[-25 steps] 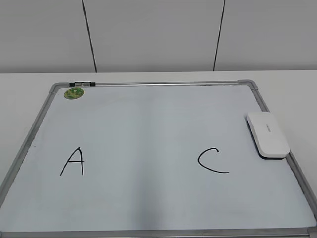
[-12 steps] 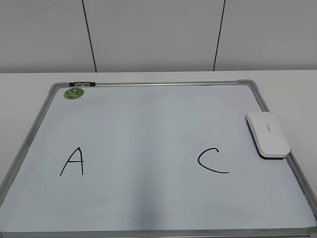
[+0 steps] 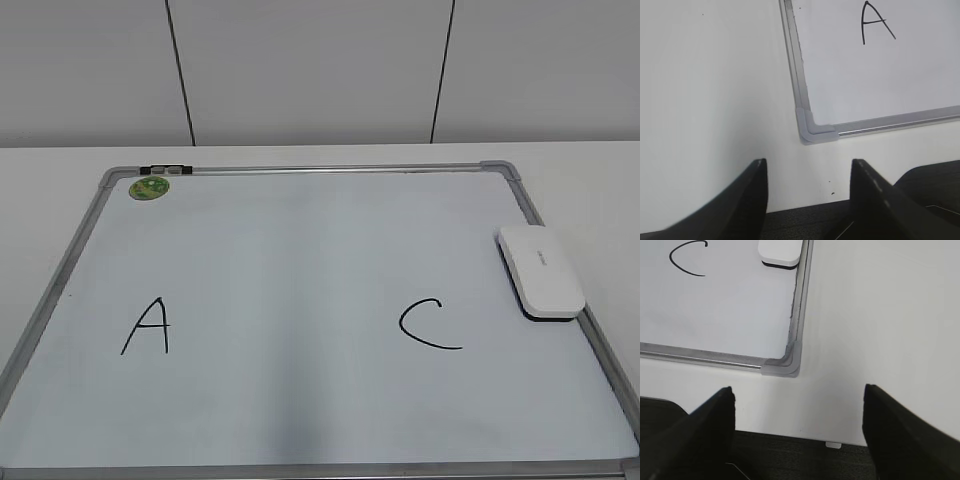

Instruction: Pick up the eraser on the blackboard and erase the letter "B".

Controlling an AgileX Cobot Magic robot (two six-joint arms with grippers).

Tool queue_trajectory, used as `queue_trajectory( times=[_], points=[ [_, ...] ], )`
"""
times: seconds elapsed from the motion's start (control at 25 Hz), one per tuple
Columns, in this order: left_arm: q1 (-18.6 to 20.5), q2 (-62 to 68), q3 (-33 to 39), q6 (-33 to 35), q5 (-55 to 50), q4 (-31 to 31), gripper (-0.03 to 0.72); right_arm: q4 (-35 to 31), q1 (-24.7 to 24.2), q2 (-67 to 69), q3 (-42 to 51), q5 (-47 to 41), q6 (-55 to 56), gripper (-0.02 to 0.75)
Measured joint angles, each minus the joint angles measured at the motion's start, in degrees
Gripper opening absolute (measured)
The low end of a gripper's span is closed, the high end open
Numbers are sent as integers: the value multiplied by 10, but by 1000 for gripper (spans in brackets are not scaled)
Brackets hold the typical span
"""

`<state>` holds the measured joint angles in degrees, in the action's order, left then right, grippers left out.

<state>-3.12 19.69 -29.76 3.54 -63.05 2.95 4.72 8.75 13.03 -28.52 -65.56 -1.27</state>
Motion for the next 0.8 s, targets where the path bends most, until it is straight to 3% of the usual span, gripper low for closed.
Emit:
queue_trajectory(
  times=[0.16,0.44,0.8],
  points=[
    [0,-13,0,0,1,0,403,0,-13,-13,0,0,0,588],
    [1,-98,0,0,1,0,394,4,-100,-68,0,0,0,587],
    [30,-188,0,0,-1,-1,351,4,-108,-139,0,0,0,588]
  ],
)
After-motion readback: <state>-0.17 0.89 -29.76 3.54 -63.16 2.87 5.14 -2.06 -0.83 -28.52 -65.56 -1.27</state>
